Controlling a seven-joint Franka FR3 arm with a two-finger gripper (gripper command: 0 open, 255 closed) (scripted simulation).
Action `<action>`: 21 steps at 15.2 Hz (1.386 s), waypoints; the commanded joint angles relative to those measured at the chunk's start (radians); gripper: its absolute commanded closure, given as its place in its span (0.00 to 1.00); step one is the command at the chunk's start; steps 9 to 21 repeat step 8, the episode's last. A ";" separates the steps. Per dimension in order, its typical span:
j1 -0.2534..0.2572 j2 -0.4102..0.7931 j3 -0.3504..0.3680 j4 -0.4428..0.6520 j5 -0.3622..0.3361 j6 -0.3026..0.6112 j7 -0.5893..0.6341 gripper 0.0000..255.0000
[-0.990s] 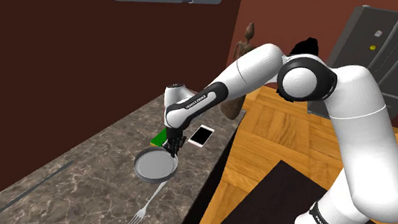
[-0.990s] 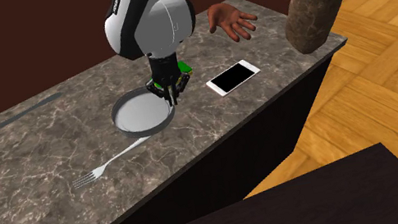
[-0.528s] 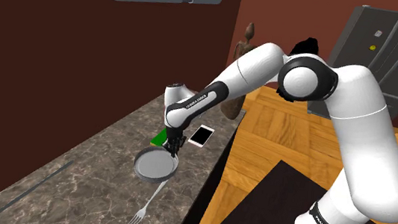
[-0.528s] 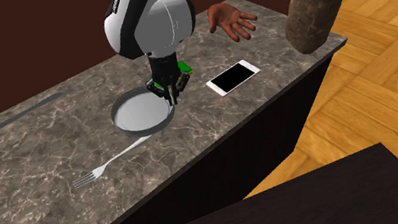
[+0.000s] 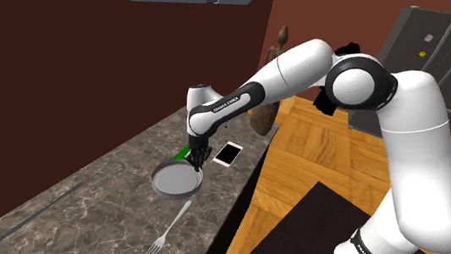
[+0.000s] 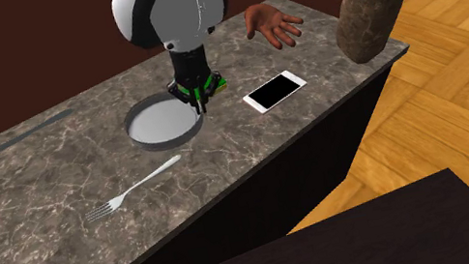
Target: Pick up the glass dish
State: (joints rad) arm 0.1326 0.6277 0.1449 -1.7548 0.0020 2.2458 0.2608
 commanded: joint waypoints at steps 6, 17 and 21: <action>-0.004 -0.063 0.005 0.004 0.007 -0.067 0.002 1.00; -0.004 -0.064 0.005 0.004 0.007 -0.068 0.002 1.00; -0.004 -0.064 0.005 0.004 0.007 -0.068 0.002 1.00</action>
